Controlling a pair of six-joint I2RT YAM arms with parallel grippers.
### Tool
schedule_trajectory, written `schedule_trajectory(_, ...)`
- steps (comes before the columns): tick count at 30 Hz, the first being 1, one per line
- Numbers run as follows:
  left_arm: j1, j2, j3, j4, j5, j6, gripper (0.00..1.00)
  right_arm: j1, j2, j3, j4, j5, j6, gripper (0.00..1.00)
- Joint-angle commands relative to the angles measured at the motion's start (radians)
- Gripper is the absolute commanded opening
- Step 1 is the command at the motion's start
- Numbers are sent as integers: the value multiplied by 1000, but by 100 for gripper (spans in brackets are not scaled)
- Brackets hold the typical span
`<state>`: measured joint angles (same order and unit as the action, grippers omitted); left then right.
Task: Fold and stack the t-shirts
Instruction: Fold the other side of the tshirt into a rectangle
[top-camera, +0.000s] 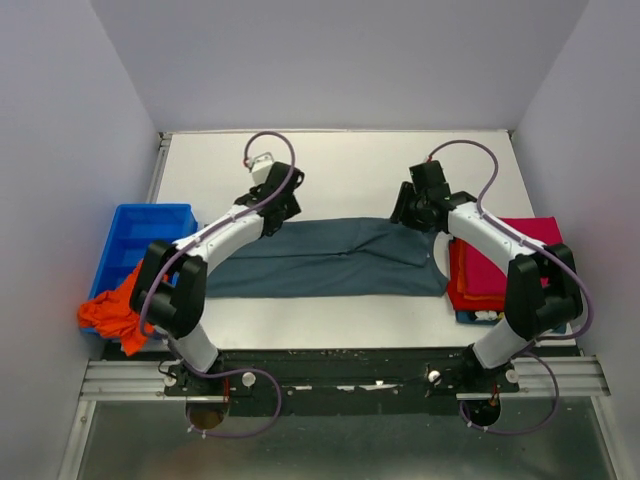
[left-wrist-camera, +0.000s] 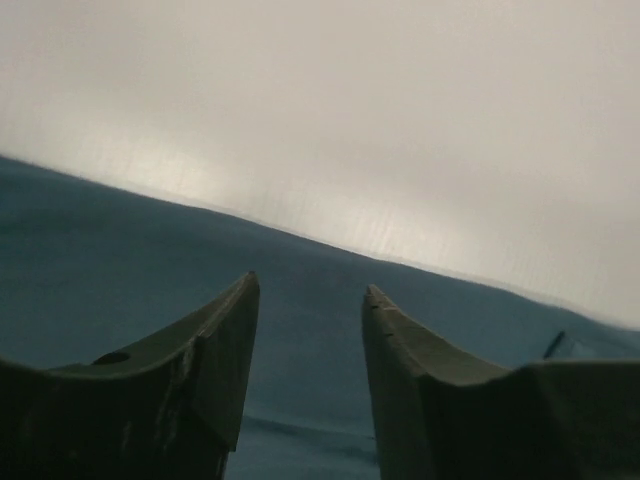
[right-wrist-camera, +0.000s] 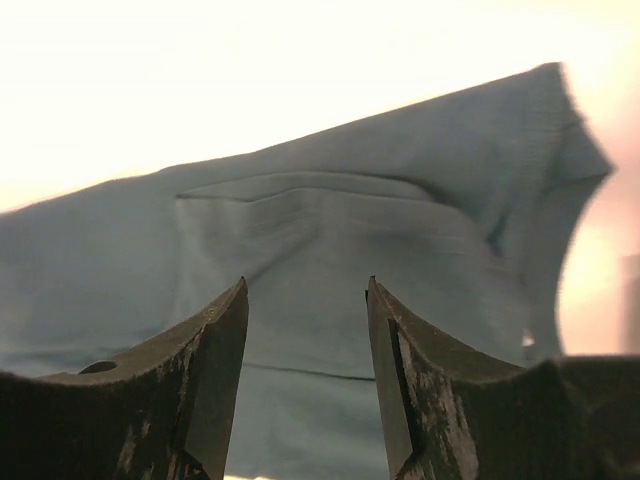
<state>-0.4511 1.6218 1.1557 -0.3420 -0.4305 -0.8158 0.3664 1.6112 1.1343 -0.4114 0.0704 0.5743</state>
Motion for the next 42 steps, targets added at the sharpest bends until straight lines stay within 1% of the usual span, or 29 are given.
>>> schedule_trajectory(1, -107, 111, 82, 168, 194, 108, 60, -32, -24, -11, -52, 167, -4, 59)
schedule_trajectory(5, -147, 216, 148, 276, 352, 152, 60, -69, 21, 12, -70, 186, -10, 57)
schedule_trajectory(7, -158, 266, 183, 323, 462, 168, 61, -75, 59, 33, -84, 183, -13, 57)
schedule_trajectory(9, -167, 318, 220, 337, 525, 172, 66, -76, 93, 53, -110, 192, -11, 57)
schedule_trajectory(11, -172, 364, 249, 337, 565, 170, 68, -76, 116, 61, -128, 209, -2, 57)
schedule_trajectory(15, -182, 426, 292, 336, 639, 167, 69, -76, 118, 42, -135, 197, 7, 55)
schedule_trajectory(18, -189, 466, 325, 327, 677, 173, 69, -76, 87, -1, -122, 166, 12, 48)
schedule_trajectory(22, -195, 481, 345, 311, 699, 184, 69, -76, 24, -73, -103, 115, 12, 38)
schedule_trajectory(26, -193, 503, 375, 281, 736, 205, 68, -76, -49, -171, -75, 42, 12, 34)
schedule_trajectory(30, -198, 504, 383, 279, 742, 216, 68, -76, -129, -257, -44, -29, 12, 36)
schedule_trajectory(31, -198, 503, 381, 282, 742, 218, 68, -76, -145, -271, -40, -41, 12, 39)
schedule_trajectory(32, -198, 504, 383, 284, 746, 221, 68, -76, -157, -281, -38, -50, 10, 44)
schedule_trajectory(34, -199, 509, 387, 279, 759, 224, 68, -76, -175, -288, -47, -57, 6, 47)
schedule_trajectory(37, -199, 526, 404, 275, 768, 219, 68, -76, -194, -263, -64, -22, -2, 51)
schedule_trajectory(40, -199, 535, 412, 262, 753, 216, 68, -76, -189, -203, -90, 15, -14, 52)
schedule_trajectory(42, -198, 535, 411, 267, 748, 216, 65, -76, -182, -159, -107, 37, -17, 52)
